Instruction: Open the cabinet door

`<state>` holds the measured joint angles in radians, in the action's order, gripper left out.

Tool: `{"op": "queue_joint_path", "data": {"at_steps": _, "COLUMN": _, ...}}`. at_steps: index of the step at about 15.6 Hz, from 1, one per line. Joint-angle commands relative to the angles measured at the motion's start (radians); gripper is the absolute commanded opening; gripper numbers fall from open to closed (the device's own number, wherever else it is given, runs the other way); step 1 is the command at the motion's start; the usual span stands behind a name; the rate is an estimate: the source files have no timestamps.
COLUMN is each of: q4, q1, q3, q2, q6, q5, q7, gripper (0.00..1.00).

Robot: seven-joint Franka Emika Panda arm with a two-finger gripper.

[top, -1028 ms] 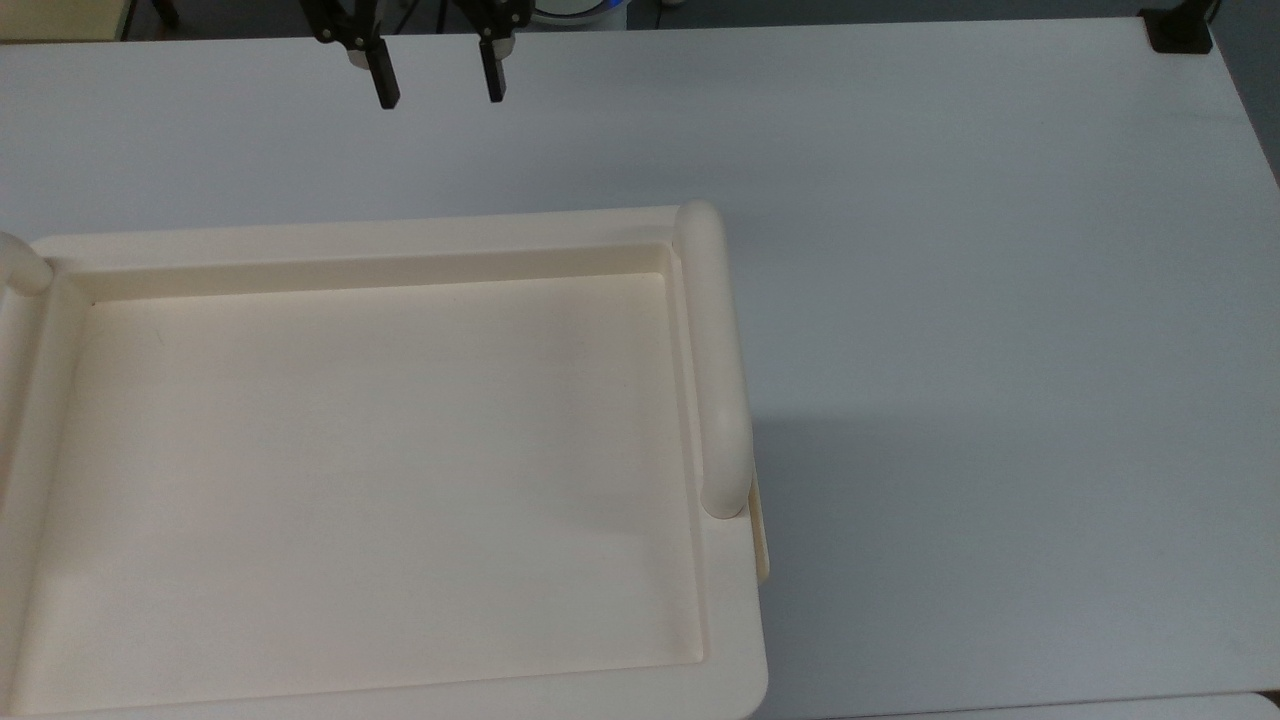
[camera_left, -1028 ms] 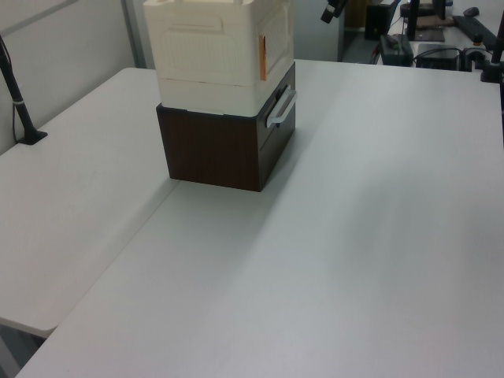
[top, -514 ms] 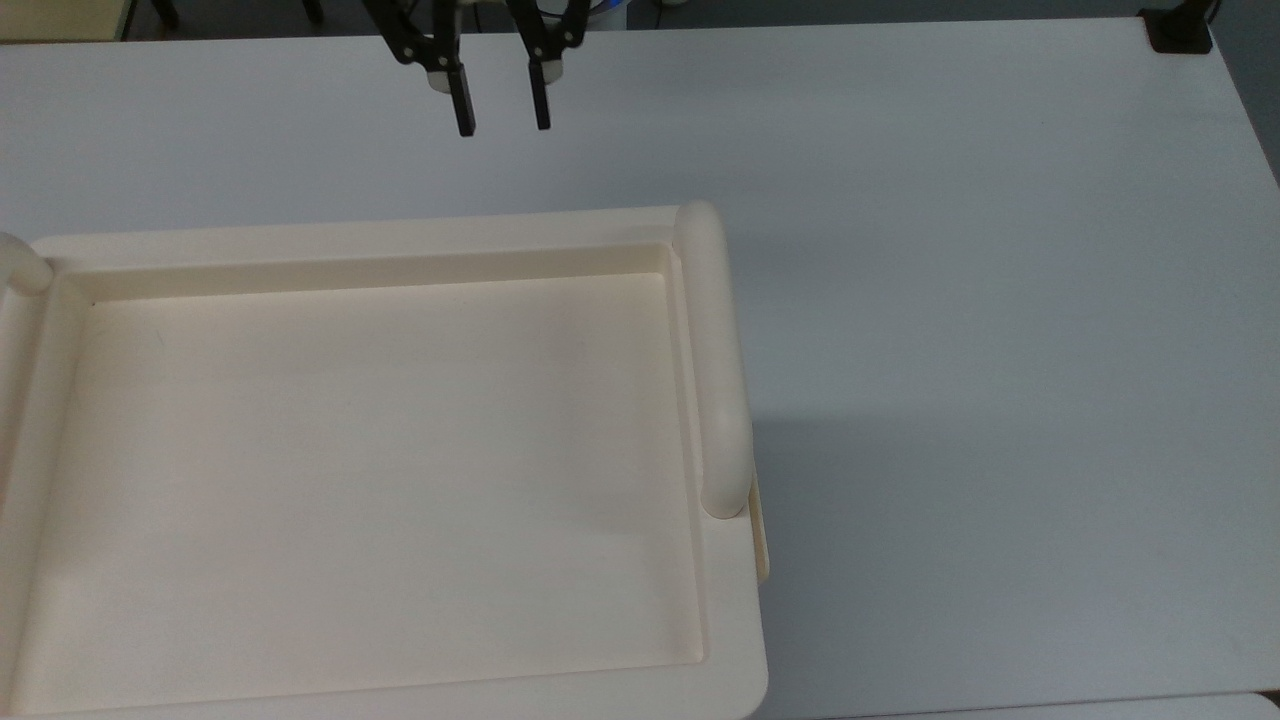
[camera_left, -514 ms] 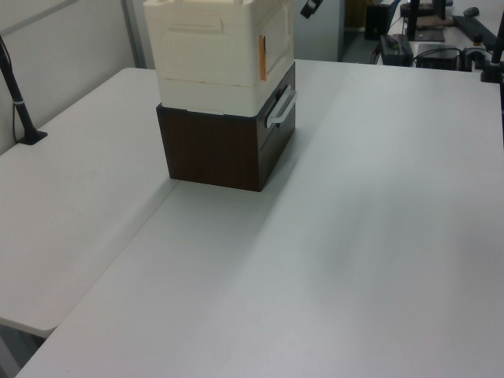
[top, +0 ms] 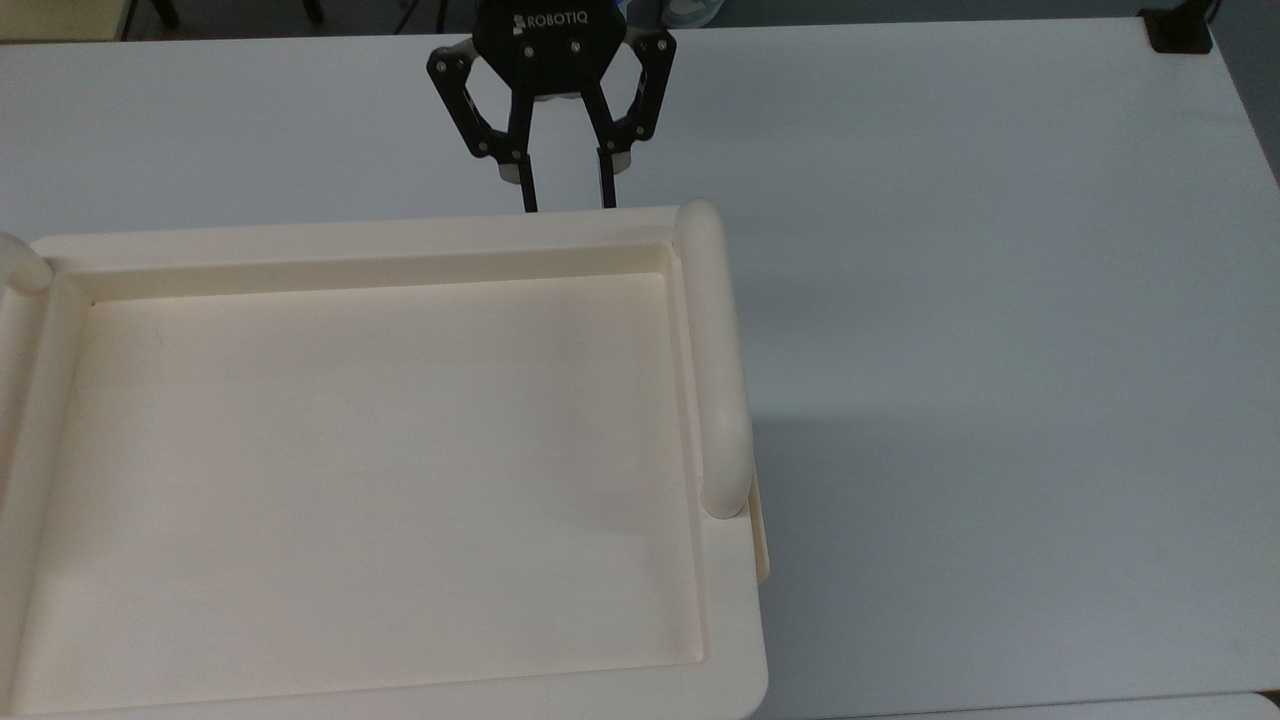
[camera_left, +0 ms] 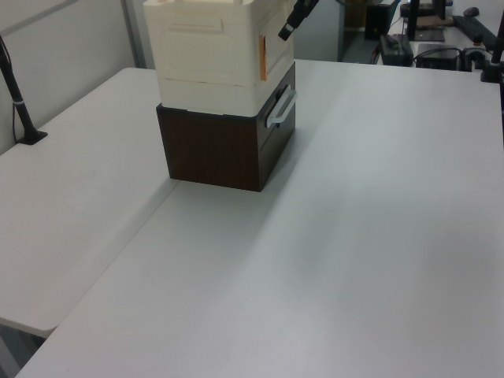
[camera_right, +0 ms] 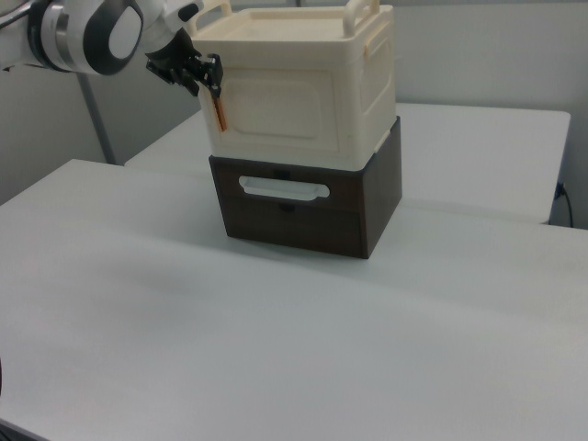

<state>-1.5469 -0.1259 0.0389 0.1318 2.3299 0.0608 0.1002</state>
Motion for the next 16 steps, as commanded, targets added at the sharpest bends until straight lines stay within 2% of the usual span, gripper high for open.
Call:
{"op": "queue_joint_path", "data": {"at_steps": 1, "q4": 0.005, "q1": -0.021, "q3": 0.006, "q2": 0.020, "q6": 0.046, "q5": -0.012, "q7": 0.006, "gripper": 0.47}}
{"op": "queue_joint_path", "data": {"at_steps": 3, "q4": 0.034, "q1": -0.021, "q3": 0.006, "q2": 0.040, "q6": 0.055, "q5": -0.012, "q7": 0.001, "gripper": 0.47}}
{"op": "queue_joint_path", "data": {"at_steps": 16, "q4": 0.036, "q1": -0.049, "q3": 0.006, "q2": 0.101, "q6": 0.184, "q5": -0.053, "q7": -0.102, "gripper": 0.47}}
